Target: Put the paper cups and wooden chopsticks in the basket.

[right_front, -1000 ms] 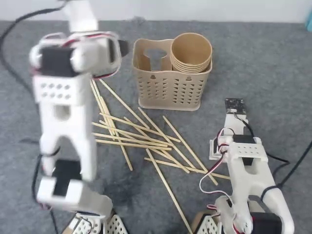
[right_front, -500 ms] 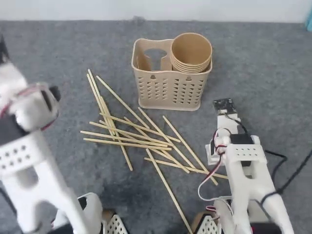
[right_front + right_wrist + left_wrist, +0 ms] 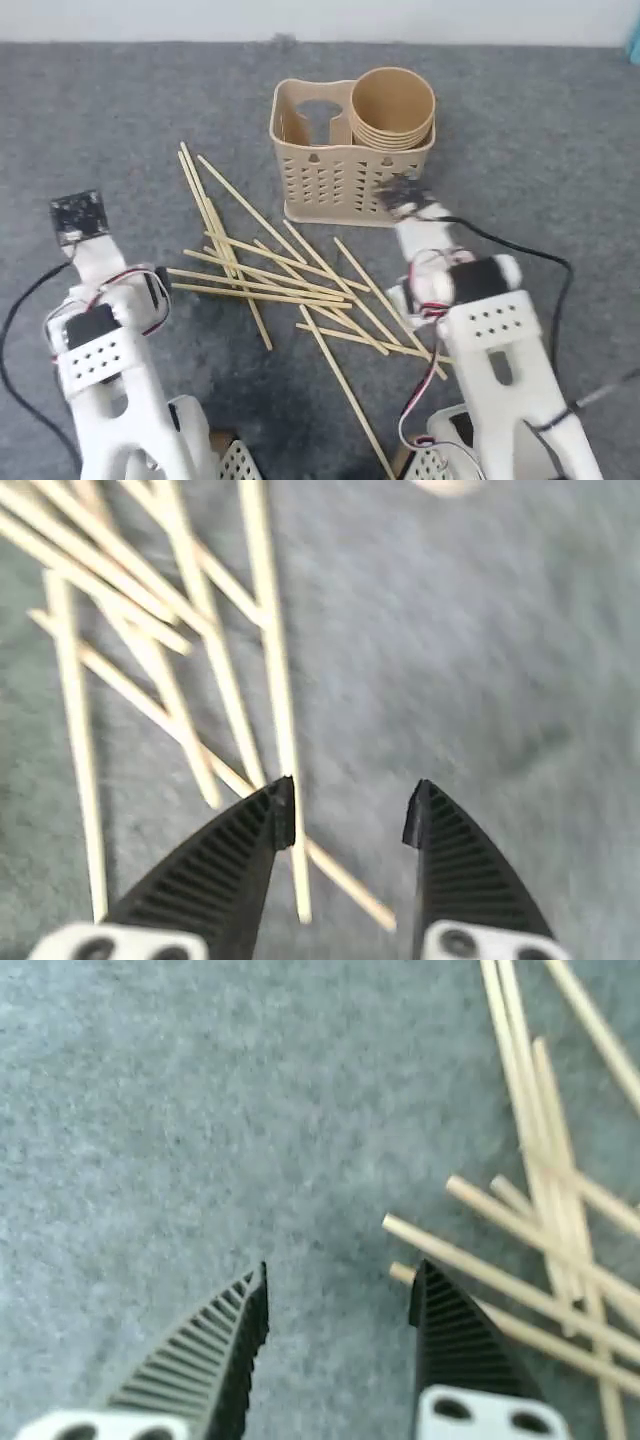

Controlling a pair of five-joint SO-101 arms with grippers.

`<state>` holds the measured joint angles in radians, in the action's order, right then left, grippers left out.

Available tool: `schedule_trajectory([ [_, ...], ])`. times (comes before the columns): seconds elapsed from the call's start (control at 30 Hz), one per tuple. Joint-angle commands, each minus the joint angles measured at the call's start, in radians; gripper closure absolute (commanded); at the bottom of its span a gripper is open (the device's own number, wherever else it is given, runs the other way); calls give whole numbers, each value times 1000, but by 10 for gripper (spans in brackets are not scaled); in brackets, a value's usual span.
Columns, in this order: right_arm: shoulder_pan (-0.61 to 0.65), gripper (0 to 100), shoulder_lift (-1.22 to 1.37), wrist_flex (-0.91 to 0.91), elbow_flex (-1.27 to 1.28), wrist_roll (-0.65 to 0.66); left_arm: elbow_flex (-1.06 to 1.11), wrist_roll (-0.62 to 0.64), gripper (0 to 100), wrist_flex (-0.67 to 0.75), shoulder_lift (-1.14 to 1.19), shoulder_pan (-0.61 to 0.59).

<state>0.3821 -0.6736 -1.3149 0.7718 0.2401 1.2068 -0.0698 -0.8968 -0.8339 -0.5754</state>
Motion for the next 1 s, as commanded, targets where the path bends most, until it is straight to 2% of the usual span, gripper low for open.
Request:
schedule_trajectory([
  [0.0,76,838,61,162,-32,14,4,-25,783,40,32,-57],
  [0.1,102,849,173,308,-23,14,39,-18,783,137,81,-75],
  [0.17,108,849,271,386,-40,15,38,31,783,181,104,-98],
  [0.3,148,849,476,466,-115,21,38,103,783,224,110,-130],
  [0.5,186,849,736,469,-282,21,38,106,783,235,115,-130],
  [0.67,176,850,854,475,-356,23,38,106,783,235,115,-127],
  [0.77,163,878,886,469,-361,23,38,106,783,235,115,-127],
  [0.9,171,998,855,450,-359,20,38,106,783,235,115,-126],
  [0.97,176,980,808,400,-362,21,38,106,783,235,115,-126],
])
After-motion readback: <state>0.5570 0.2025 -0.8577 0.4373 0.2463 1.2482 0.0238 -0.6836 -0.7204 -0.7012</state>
